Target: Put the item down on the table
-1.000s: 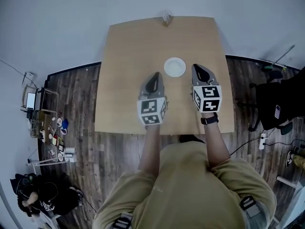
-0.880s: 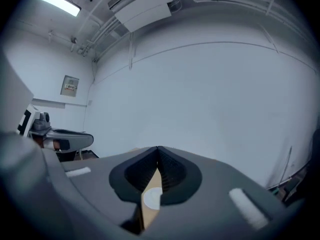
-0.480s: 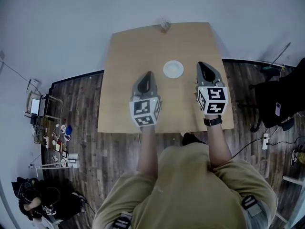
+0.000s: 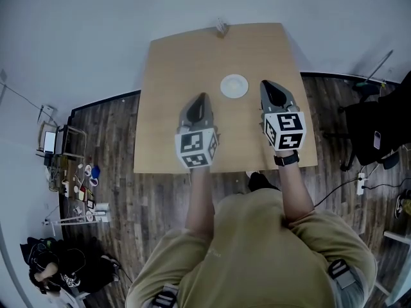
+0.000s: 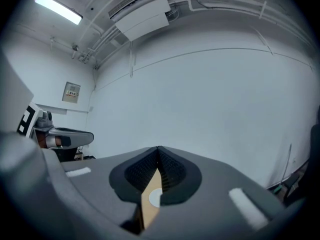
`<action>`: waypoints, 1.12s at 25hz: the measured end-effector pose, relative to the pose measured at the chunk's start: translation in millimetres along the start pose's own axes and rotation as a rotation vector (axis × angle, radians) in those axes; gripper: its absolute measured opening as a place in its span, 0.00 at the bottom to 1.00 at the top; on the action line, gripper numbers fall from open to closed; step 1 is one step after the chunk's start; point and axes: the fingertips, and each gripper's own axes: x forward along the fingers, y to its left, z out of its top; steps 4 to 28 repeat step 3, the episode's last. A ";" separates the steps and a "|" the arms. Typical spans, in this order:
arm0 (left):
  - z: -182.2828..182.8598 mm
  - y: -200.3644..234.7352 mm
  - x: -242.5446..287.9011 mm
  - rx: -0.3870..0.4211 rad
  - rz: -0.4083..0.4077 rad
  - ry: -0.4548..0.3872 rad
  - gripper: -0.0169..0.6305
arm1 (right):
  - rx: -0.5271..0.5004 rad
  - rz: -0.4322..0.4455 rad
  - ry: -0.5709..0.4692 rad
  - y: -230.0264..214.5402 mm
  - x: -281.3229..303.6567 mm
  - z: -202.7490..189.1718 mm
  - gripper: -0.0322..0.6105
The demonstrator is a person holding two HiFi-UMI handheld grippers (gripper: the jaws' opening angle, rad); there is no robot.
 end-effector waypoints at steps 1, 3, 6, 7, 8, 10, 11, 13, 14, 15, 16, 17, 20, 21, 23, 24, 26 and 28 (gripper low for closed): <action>-0.8 0.8 0.3 0.000 0.002 0.001 0.03 | 0.007 0.007 0.002 0.9 1.3 -1.2 0.06; -3.1 2.5 1.2 -0.002 0.005 0.004 0.03 | 0.021 0.020 0.005 2.3 4.2 -3.5 0.06; -3.1 2.5 1.2 -0.002 0.005 0.004 0.03 | 0.021 0.020 0.005 2.3 4.2 -3.5 0.06; -3.1 2.5 1.2 -0.002 0.005 0.004 0.03 | 0.021 0.020 0.005 2.3 4.2 -3.5 0.06; -3.1 2.5 1.2 -0.002 0.005 0.004 0.03 | 0.021 0.020 0.005 2.3 4.2 -3.5 0.06; -3.1 2.5 1.2 -0.002 0.005 0.004 0.03 | 0.021 0.020 0.005 2.3 4.2 -3.5 0.06; -3.1 2.5 1.2 -0.002 0.005 0.004 0.03 | 0.021 0.020 0.005 2.3 4.2 -3.5 0.06; -3.1 2.5 1.2 -0.002 0.005 0.004 0.03 | 0.021 0.020 0.005 2.3 4.2 -3.5 0.06; -3.1 2.5 1.2 -0.002 0.005 0.004 0.03 | 0.021 0.020 0.005 2.3 4.2 -3.5 0.06; -3.1 2.5 1.2 -0.002 0.005 0.004 0.03 | 0.021 0.020 0.005 2.3 4.2 -3.5 0.06; -3.1 2.5 1.2 -0.002 0.005 0.004 0.03 | 0.021 0.020 0.005 2.3 4.2 -3.5 0.06; -3.1 2.5 1.2 -0.002 0.005 0.004 0.03 | 0.021 0.020 0.005 2.3 4.2 -3.5 0.06; -3.1 2.5 1.2 -0.002 0.005 0.004 0.03 | 0.021 0.020 0.005 2.3 4.2 -3.5 0.06; -3.1 2.5 1.2 -0.002 0.005 0.004 0.03 | 0.021 0.020 0.005 2.3 4.2 -3.5 0.06; -3.1 2.5 1.2 -0.002 0.005 0.004 0.03 | 0.021 0.020 0.005 2.3 4.2 -3.5 0.06; -3.1 2.5 1.2 -0.002 0.005 0.004 0.03 | 0.021 0.020 0.005 2.3 4.2 -3.5 0.06; -3.1 2.5 1.2 -0.002 0.005 0.004 0.03 | 0.021 0.020 0.005 2.3 4.2 -3.5 0.06; -3.1 2.5 1.2 -0.002 0.005 0.004 0.03 | 0.021 0.020 0.005 2.3 4.2 -3.5 0.06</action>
